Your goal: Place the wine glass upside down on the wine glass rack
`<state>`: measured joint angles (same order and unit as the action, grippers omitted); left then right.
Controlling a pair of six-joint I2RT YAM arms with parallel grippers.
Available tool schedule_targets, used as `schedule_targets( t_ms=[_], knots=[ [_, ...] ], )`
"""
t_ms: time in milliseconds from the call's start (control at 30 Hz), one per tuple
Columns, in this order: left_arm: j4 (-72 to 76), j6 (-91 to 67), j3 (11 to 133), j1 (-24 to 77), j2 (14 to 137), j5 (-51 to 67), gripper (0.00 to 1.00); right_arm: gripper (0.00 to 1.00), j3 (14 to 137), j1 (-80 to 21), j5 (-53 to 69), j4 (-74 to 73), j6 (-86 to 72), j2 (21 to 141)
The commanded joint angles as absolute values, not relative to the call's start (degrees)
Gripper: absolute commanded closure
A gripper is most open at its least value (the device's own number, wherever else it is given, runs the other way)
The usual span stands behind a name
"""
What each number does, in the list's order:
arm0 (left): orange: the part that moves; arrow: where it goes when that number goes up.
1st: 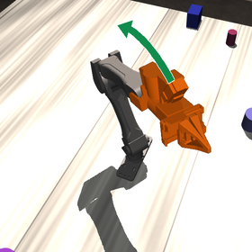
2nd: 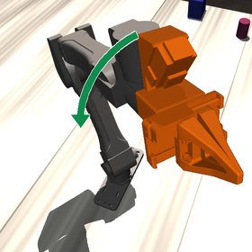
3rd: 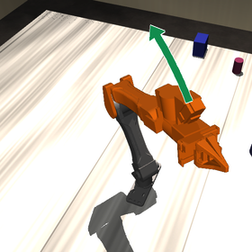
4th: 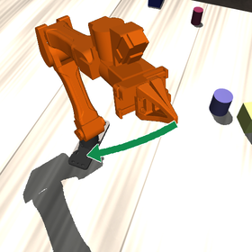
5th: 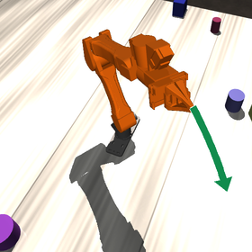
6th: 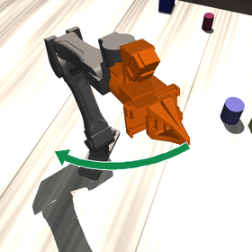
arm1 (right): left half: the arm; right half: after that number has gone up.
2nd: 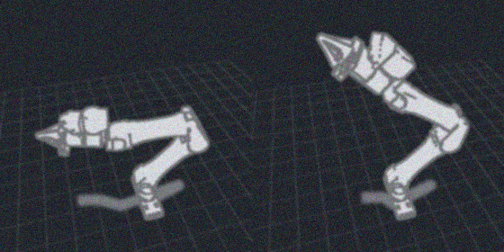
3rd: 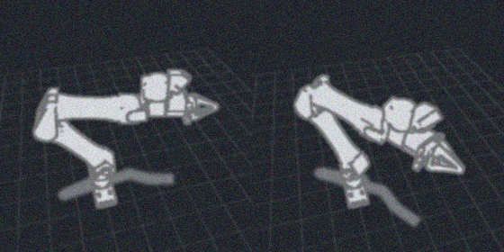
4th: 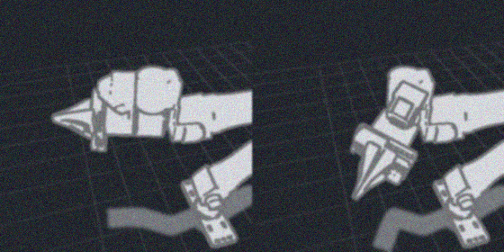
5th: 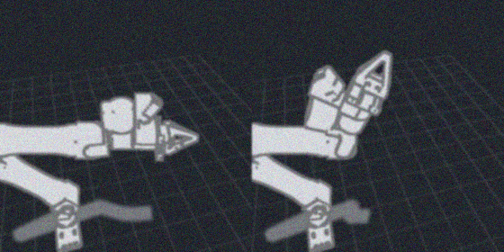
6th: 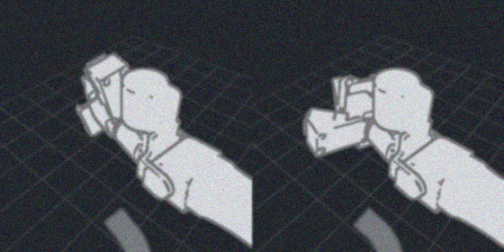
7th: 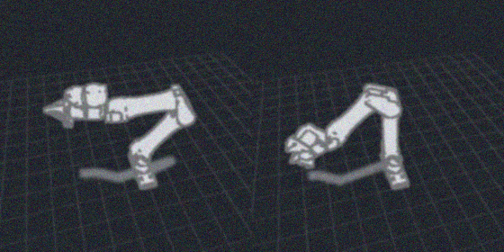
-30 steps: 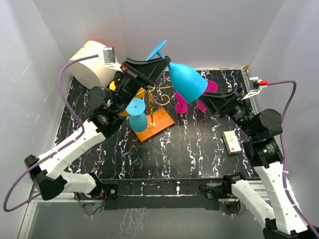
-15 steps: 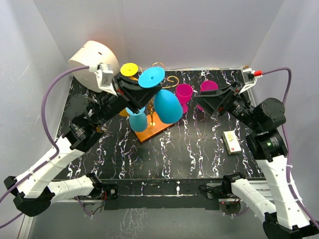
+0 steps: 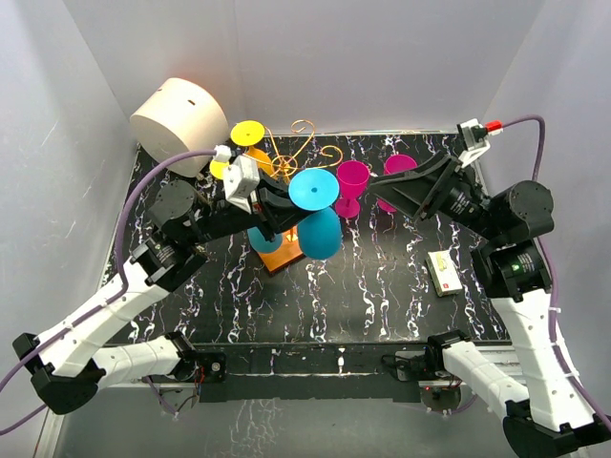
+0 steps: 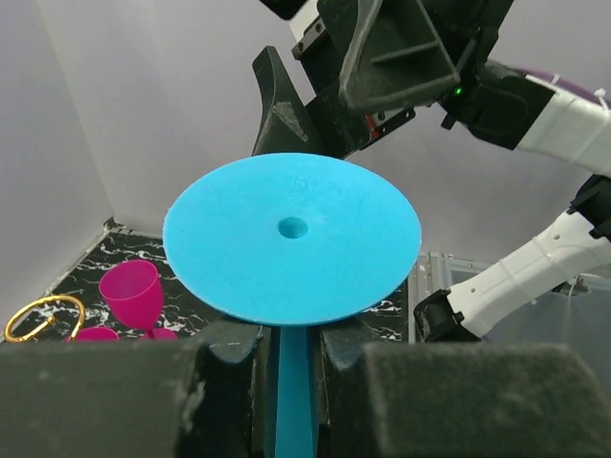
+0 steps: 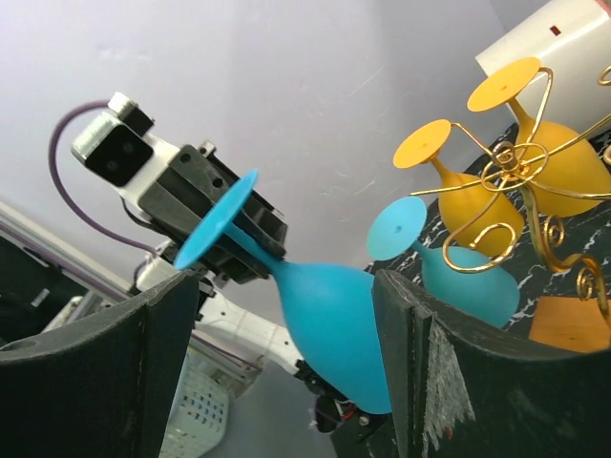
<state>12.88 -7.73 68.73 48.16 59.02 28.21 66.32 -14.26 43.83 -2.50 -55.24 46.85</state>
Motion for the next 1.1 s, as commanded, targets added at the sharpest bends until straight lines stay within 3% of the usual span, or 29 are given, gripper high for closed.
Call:
schedule_targets(
  t_ms=[0,233,400,667,1067],
  knots=[
    [15.4,-0.7,70.9,48.0,60.9,31.1,1.00,0.29,73.2,-14.5,40.9,-9.7,-58.6,47.3],
    [19.3,0.8,72.2,48.0,65.4,32.6,1.00,0.33,76.0,-14.5,39.7,-16.4,-61.6,48.9],
    [22.4,0.0,72.6,48.1,67.9,33.7,1.00,0.44,75.8,-14.5,37.5,-21.1,-59.3,49.4],
    [23.3,-0.9,72.9,48.1,70.8,35.3,1.00,0.50,72.9,-14.5,39.6,-17.3,-61.0,49.9],
    [25.5,-1.7,72.8,48.1,72.8,35.5,1.00,0.70,69.6,-14.5,39.6,-14.8,-61.8,49.6]
  ],
)
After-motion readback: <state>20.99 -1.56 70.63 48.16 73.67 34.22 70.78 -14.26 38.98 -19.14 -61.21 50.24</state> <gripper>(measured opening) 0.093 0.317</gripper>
